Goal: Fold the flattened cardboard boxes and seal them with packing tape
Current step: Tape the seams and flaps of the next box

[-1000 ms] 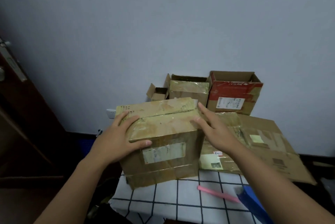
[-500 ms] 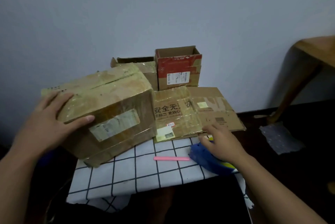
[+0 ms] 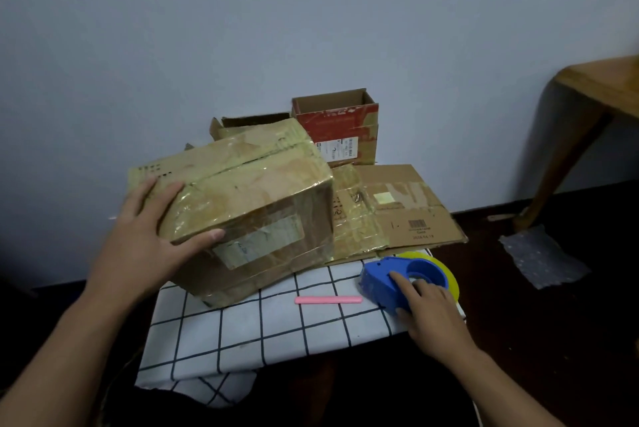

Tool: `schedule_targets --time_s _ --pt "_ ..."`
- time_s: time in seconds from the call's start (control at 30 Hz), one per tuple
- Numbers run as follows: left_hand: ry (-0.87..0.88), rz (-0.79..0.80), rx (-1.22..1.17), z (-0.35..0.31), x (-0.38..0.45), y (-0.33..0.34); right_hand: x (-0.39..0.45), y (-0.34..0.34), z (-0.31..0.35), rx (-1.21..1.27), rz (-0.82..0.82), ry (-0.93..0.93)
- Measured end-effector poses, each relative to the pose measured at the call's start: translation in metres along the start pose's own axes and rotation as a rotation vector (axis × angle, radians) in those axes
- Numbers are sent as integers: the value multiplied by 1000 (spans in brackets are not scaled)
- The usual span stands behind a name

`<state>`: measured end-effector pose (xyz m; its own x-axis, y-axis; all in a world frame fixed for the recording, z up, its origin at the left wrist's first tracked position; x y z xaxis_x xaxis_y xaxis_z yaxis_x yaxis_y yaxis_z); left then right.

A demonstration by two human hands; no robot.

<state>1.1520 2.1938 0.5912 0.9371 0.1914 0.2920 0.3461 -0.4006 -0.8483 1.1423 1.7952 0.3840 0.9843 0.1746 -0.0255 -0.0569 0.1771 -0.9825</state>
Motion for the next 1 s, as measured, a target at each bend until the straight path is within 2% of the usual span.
schedule_targets --time_s 0.1,0.3,0.4,0.63,0.8,1.0 --pt "-30 31 11 0 0 3 -3 -24 3 70 -98 -42" --pt "-74 46 47 16 8 1 -8 -95 33 242 -251 -243" --pt "-98 63 29 29 14 -3 -9 -137 55 271 -342 -346" --pt "-50 154 -29 39 16 -1 21 -229 123 256 -428 -530" --pt "-38 246 -65 40 14 3 62 -262 187 199 -387 -653" --pt "-64 318 -4 47 13 10 109 -236 253 42 -215 -740"
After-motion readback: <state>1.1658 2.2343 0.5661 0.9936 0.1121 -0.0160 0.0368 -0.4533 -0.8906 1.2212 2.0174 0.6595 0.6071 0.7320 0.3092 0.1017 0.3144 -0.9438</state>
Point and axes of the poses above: each hand's wrist, its own x-axis towards the middle knuckle, its own y-axis out of the palm, z = x × y, the point moved 7 cm from there along x, towards the middle knuckle, and after that the axes turned 1 degree about -y, right-handed, at the moved point
